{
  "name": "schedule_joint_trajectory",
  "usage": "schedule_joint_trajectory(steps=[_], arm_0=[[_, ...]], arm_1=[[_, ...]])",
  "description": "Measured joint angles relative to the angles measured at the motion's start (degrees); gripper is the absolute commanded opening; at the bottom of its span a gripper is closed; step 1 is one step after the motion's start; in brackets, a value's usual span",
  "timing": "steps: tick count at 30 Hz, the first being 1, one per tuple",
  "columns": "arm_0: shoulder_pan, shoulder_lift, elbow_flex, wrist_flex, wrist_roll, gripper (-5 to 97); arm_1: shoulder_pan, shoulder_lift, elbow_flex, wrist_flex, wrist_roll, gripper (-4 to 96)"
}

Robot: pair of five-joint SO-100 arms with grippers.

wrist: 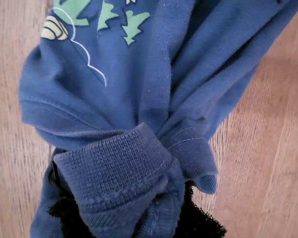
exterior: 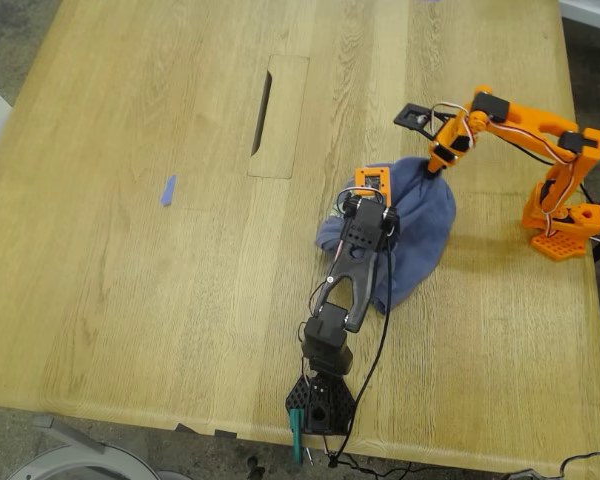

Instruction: Fold a T-shirt

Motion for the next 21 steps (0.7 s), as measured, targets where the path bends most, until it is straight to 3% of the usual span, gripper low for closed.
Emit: schedule_joint_trajectory(steps=[21], arm_0=[[11.3,11.7,21.4,-15.5,-2.0,0]], arm_1=[[-0.8,27.5,31.9,-7.3,0.3,0.0]])
